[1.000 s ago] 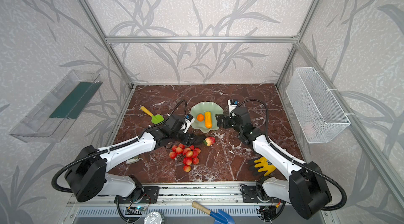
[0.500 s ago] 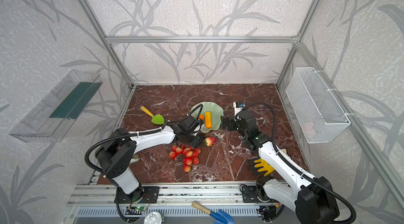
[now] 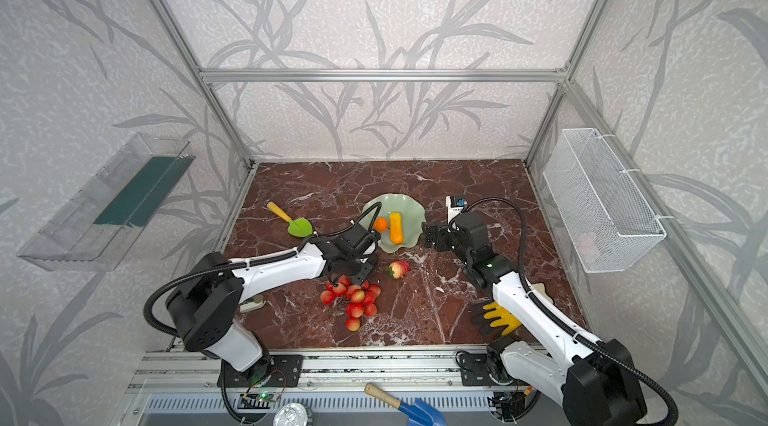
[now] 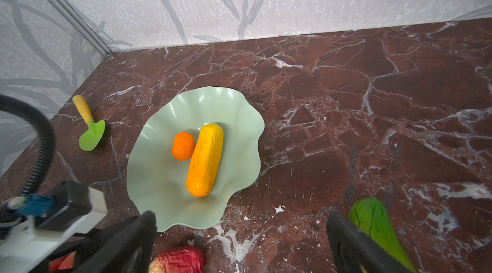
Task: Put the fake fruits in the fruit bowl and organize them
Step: 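Grasp the dark avocado with the left gripper and lift it, then lower the avocado into the bowl and open the left gripper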
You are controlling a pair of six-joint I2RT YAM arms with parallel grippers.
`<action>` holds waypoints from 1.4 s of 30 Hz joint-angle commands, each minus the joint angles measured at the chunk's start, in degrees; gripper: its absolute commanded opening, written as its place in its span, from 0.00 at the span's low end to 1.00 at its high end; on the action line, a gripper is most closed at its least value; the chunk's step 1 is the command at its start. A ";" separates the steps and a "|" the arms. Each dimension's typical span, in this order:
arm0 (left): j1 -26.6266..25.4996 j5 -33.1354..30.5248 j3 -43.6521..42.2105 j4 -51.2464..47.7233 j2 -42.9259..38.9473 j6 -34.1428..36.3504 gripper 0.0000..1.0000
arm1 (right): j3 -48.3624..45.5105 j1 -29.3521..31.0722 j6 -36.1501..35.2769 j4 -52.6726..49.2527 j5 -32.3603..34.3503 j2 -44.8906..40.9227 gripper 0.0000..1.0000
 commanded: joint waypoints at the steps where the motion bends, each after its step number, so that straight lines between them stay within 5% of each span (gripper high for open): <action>1: -0.29 -5.39 -1.33 -3.56 -6.59 0.02 0.37 | -0.20 -0.33 0.06 1.31 -0.34 0.79 0.99; 7: -0.23 -12.04 -5.19 -3.12 -19.12 -1.63 0.37 | -0.50 -0.39 0.77 2.19 -0.73 1.49 0.99; 15: 0.07 -9.12 -4.27 7.92 -25.26 3.86 0.41 | -0.66 -0.41 2.00 2.83 -2.27 2.12 0.99; 31: 0.88 1.82 20.77 3.17 9.15 13.94 0.36 | -4.68 -0.65 3.06 -0.16 -2.74 -3.95 0.99; 42: 2.42 0.13 30.59 -4.00 22.57 11.65 0.43 | -5.15 -0.75 3.01 0.32 -3.51 -2.88 0.99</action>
